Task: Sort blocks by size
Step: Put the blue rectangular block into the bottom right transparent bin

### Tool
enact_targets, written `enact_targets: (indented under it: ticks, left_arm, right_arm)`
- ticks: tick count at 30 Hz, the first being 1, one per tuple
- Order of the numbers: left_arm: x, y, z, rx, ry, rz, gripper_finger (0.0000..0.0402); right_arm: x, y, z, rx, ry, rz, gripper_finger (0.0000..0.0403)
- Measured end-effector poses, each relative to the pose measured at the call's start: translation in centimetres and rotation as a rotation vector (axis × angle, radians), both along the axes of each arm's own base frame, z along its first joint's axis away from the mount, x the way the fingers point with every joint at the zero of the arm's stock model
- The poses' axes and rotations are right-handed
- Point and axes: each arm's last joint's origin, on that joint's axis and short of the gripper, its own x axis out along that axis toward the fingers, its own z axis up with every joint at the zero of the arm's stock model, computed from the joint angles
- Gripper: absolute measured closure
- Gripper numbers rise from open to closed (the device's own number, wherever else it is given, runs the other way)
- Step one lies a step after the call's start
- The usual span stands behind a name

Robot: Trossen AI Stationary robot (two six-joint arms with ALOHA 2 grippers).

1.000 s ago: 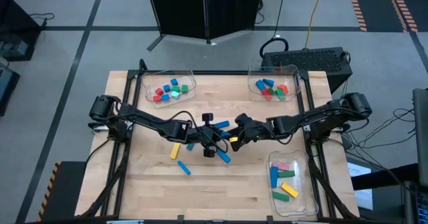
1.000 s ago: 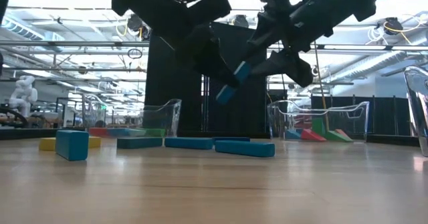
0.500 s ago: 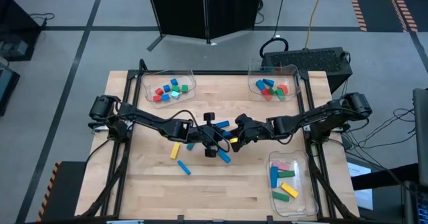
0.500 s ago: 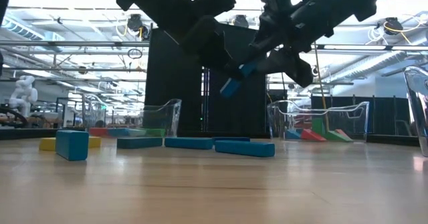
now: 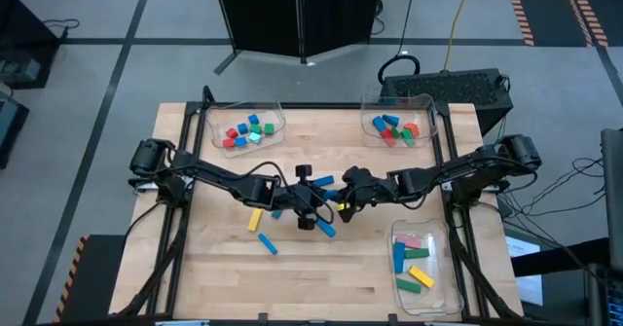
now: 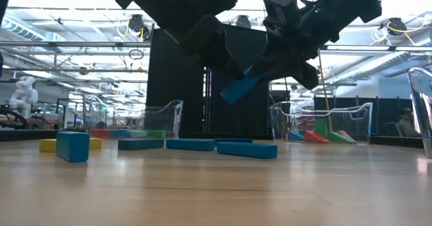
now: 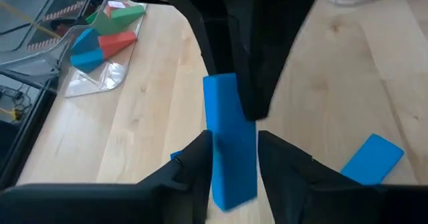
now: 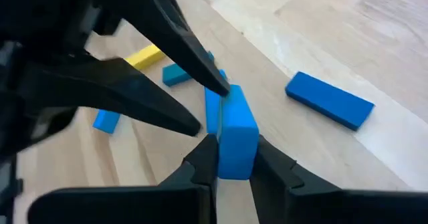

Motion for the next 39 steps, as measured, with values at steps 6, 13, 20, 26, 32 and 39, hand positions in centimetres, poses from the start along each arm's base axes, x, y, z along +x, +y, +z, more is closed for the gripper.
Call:
enact_targets:
  ticks: [6, 13, 20, 26, 32, 39]
  left_arm:
    - [-0.6, -0.1, -0.5, 0.012, 0.068, 0.044, 0.0243]
    - [-1.6, 0.0, -1.9, 0.029, 0.153, 0.09, 0.0229]
    - [-2.2, 0.2, -2.9, 0.028, 0.157, 0.093, 0.0228]
    - [-1.9, 0.3, -2.6, 0.058, 0.113, 0.128, 0.0228]
    - [-1.8, 0.6, -2.5, 0.109, 0.095, 0.151, 0.0228]
    - [-1.7, 1.2, -2.5, 0.106, 0.095, 0.174, 0.0228]
  right_arm:
    - [-1.1, 0.4, 0.7, -0.003, 0.044, 0.058, 0.0354]
    - [-4.6, 1.1, 4.1, 0.012, 0.047, 0.155, 0.0355]
    - [-9.2, 2.6, 6.2, 0.14, 0.131, 0.337, 0.0352]
    - [-11.8, 4.1, 6.7, 0.232, 0.201, 0.38, 0.0351]
    - [-13.6, 5.5, 6.6, 0.312, 0.297, 0.427, 0.0351]
    - [-14.8, 7.2, 6.5, 0.382, 0.362, 0.467, 0.0351]
